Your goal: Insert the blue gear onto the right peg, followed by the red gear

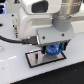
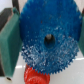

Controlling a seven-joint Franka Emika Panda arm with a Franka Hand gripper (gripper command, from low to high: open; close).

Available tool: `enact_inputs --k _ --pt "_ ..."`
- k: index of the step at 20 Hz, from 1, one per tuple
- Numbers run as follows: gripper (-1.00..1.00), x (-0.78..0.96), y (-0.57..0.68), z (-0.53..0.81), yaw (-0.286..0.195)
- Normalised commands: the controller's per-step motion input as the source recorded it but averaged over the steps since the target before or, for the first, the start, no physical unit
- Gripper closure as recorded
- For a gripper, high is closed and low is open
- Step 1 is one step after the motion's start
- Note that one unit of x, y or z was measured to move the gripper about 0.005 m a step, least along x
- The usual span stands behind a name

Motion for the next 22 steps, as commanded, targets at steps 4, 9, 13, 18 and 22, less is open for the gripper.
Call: enact_inputs --k 4,9,13,18,22 --pt "1.0 0.14 -0.01 -0.24 0.0" --pt "1.0 0.08 0.0 -0.2 0.0" --pt "1.0 0.05 0.0 -0.12 0.0" --pt "-1.0 0.02 0.06 0.02 0.0" --pt "-1.0 -0.02 0.1 0.16 0.0"
